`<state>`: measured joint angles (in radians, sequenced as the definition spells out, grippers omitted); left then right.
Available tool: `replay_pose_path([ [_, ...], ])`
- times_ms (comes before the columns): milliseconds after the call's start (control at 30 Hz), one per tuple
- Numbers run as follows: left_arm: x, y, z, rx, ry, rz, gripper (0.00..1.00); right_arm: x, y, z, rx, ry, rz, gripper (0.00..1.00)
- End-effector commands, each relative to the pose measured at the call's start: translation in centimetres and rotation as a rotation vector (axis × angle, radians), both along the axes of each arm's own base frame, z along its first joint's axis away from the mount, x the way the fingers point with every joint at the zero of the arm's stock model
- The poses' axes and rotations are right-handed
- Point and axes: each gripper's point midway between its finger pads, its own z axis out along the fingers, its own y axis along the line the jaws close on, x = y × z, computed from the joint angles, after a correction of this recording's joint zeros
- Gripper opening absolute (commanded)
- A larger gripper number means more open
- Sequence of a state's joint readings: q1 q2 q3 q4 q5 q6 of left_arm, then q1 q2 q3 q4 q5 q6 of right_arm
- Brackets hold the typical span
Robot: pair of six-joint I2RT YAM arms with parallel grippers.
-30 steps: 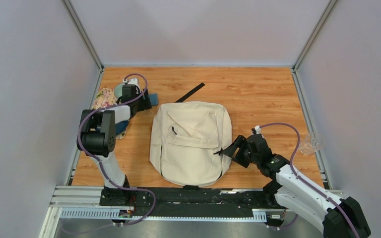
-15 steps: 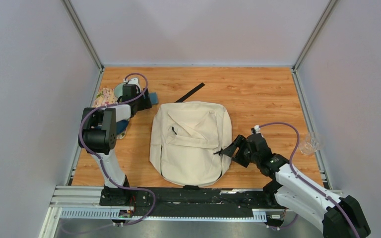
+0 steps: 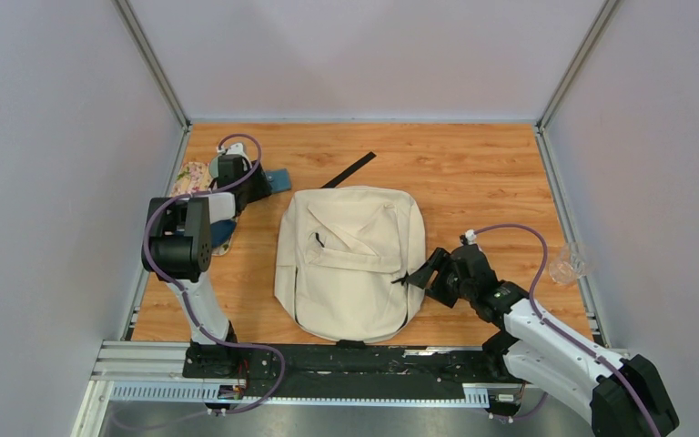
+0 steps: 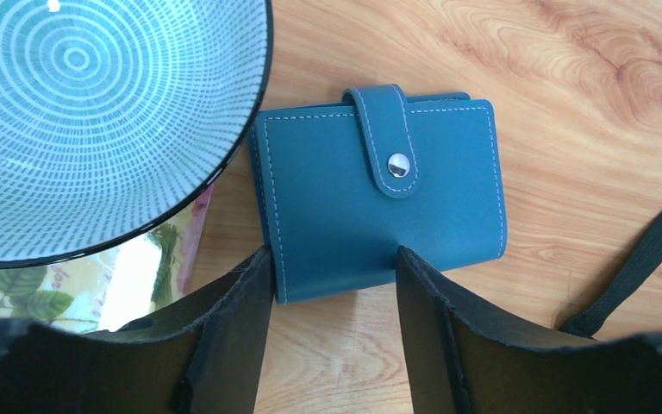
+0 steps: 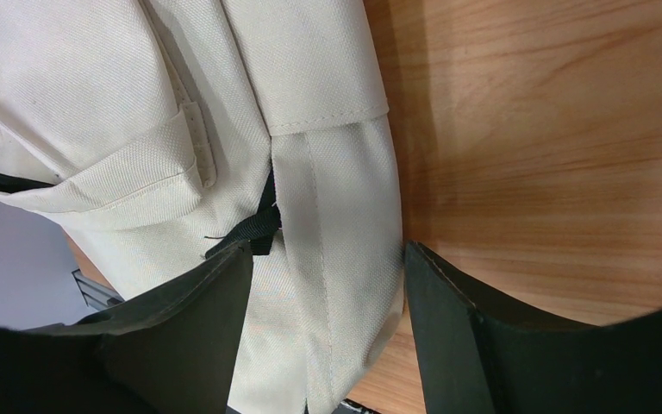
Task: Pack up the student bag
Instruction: Pick up the personal item from the center of the board.
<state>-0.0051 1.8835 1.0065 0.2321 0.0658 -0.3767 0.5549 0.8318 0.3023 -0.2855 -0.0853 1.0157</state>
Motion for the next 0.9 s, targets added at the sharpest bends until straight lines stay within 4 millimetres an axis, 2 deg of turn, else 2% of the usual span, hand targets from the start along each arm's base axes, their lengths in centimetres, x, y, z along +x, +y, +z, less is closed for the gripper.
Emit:
replay_pose_path([
  [0,0.5,0.2,-0.2,-0.058,-0.007,0.013,0.58,1.5,0.9,2.2,0.033,-0.074,0.013,0.67],
  [67,0.4,0.2,-0.5,-0.064,0.001,0.014,0.53,1.4,0.9,2.1,0.030,-0.071,0.015,0.67],
  [167,0.1,0.1,-0.8,-0.070,0.014,0.010,0.39,1.4,0.9,2.1,0.029,-0.068,0.018,0.67],
  [267,-0.2,-0.1,-1.0,-0.076,0.024,0.006,0.14,1.4,1.0,2.1,0.032,-0.066,0.021,0.67],
  [367,-0.7,0.0,-1.2,-0.073,0.034,0.010,0.00,1.5,1.1,2.3,0.035,-0.068,0.025,0.67],
  [500,-1.7,0.0,-1.7,-0.071,0.054,0.017,0.00,1.5,1.2,2.4,0.041,-0.068,0.029,0.67],
  [600,-2.4,-0.1,-1.1,-0.078,0.036,0.008,0.00,1.3,1.3,2.5,0.047,-0.068,0.036,0.67],
  [633,-2.4,-0.2,-0.1,-0.080,0.010,0.005,0.00,1.3,1.3,2.6,0.046,-0.070,0.036,0.67],
  [700,-3.0,-0.4,0.4,-0.086,-0.002,-0.004,0.00,1.3,1.3,2.8,0.050,-0.075,0.036,0.67],
  [733,-2.9,-0.5,1.7,-0.088,-0.029,-0.011,0.00,1.3,1.3,3.0,0.054,-0.081,0.036,0.67],
  [800,-3.3,-0.8,2.8,-0.095,-0.048,-0.029,0.00,1.2,1.3,3.3,0.058,-0.088,0.038,0.67],
  [833,-3.4,-0.9,4.4,-0.095,-0.083,-0.036,0.00,1.2,1.2,3.5,0.061,-0.093,0.036,0.67],
  [867,-3.8,-0.8,4.8,-0.094,-0.087,-0.037,0.00,1.2,1.2,3.6,0.064,-0.096,0.036,0.67],
])
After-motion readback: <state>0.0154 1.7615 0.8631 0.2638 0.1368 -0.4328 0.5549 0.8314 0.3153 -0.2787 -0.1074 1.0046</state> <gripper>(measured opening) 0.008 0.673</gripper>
